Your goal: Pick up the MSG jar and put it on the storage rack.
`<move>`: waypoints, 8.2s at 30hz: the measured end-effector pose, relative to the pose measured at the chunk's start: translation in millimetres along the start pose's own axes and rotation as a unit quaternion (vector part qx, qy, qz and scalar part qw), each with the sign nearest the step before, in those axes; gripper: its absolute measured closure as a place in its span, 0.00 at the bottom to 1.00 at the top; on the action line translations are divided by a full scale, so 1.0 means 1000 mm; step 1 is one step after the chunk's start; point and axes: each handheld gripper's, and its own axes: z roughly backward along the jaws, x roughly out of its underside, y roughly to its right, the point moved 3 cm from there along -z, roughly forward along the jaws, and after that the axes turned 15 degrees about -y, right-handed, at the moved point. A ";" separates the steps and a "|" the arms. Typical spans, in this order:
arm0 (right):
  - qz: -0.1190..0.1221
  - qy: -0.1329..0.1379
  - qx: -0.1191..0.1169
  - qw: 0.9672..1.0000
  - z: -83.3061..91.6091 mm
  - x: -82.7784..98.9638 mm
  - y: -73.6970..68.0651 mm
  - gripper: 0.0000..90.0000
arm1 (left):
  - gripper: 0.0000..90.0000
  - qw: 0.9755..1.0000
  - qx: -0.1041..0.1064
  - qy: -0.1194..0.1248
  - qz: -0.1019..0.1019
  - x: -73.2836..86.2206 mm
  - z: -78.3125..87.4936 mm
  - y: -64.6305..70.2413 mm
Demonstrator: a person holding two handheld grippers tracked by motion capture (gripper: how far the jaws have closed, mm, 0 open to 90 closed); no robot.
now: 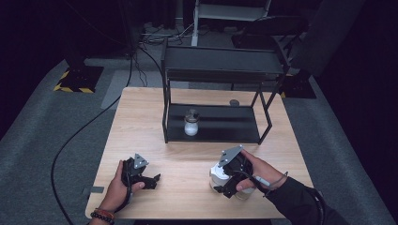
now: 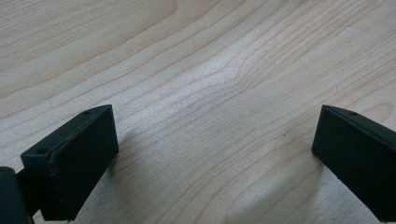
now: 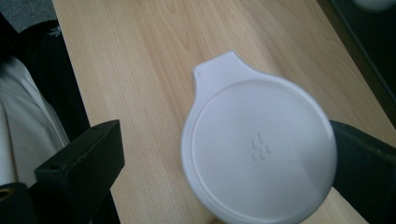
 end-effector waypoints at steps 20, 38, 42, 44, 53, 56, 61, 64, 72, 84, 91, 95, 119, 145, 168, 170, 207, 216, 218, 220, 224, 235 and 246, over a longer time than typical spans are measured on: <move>-0.029 -0.053 0.010 0.998 -0.011 -0.022 0.003 0.26 | 0.00 1.000 0.000 0.000 0.000 0.000 0.000 0.000; -0.036 -0.051 0.007 0.998 -0.010 -0.022 0.006 0.33 | 0.00 1.000 0.000 0.000 0.000 0.000 0.000 0.000; -0.034 -0.048 0.006 0.998 -0.010 -0.021 0.007 0.33 | 0.00 1.000 0.000 0.000 0.000 0.000 0.000 0.000; -0.033 -0.047 0.005 0.998 -0.011 -0.020 0.007 0.33 | 0.00 1.000 0.000 0.000 0.000 0.000 0.000 0.000; -0.040 -0.039 0.001 0.998 -0.011 -0.017 0.009 0.33 | 0.00 1.000 0.000 0.000 -0.001 0.000 0.000 0.000; -0.045 -0.035 0.002 0.998 -0.011 -0.016 0.010 0.33 | 0.00 1.000 0.000 0.000 0.000 0.000 0.000 0.000; -0.049 -0.034 0.000 0.998 -0.011 -0.016 0.012 0.33 | 0.00 1.000 -0.001 0.000 -0.001 0.000 0.000 0.000; -0.051 -0.033 0.001 0.998 -0.011 -0.016 0.014 0.33 | 0.00 1.000 0.000 0.000 0.000 0.000 0.000 0.000; -0.058 -0.027 0.003 0.998 -0.007 -0.017 0.019 0.33 | 0.00 1.000 0.000 0.000 -0.001 0.000 0.000 0.000; -0.063 -0.016 0.015 0.998 0.010 -0.020 0.033 0.33 | 0.00 1.000 0.000 0.000 0.000 0.000 0.000 0.000; -0.059 -0.008 0.022 0.998 0.019 -0.024 0.041 0.33 | 0.00 1.000 0.000 0.000 0.000 0.000 0.000 0.000; -0.059 -0.007 0.022 0.998 0.021 -0.027 0.047 0.33 | 0.00 1.000 0.000 0.000 -0.001 0.000 0.000 0.000; -0.086 0.008 0.039 0.996 0.034 -0.042 0.081 0.33 | 0.00 1.000 0.000 -0.001 -0.001 0.000 0.000 0.000; -0.130 0.010 0.052 0.990 0.028 -0.058 0.122 0.34 | 0.00 1.000 0.000 0.000 -0.001 0.000 0.000 0.000; -0.148 0.004 0.062 0.987 0.015 -0.076 0.143 0.34 | 0.00 1.000 0.000 -0.001 -0.001 0.000 0.000 0.000; -0.147 0.005 0.063 0.987 0.014 -0.076 0.144 0.33 | 0.00 1.000 0.000 0.000 -0.001 0.000 0.000 0.000; -0.179 0.004 0.044 0.983 -0.016 -0.074 0.165 0.34 | 0.00 1.000 0.000 -0.001 -0.001 0.000 0.000 0.000; -0.182 0.006 0.042 0.982 -0.019 -0.073 0.167 0.33 | 0.00 1.000 0.000 -0.001 -0.001 0.000 0.000 0.000; -0.182 0.006 0.042 0.982 -0.019 -0.073 0.167 0.33 | 0.00 1.000 0.000 -0.001 -0.001 0.000 0.000 0.000; -0.179 0.006 0.042 0.983 -0.019 -0.073 0.167 0.33 | 0.00 1.000 0.000 -0.001 -0.001 0.000 0.000 0.000; -0.180 0.007 0.040 0.983 -0.019 -0.072 0.168 0.33 | 0.00 1.000 -0.001 0.000 -0.002 0.000 0.000 0.000; -0.183 0.009 0.037 0.982 -0.019 -0.069 0.170 0.33 | 0.00 1.000 0.000 -0.001 -0.002 0.000 0.000 0.000; -0.174 -0.003 0.044 0.984 -0.023 -0.069 0.169 0.23 | 0.00 1.000 0.000 0.000 -0.002 0.000 0.000 0.000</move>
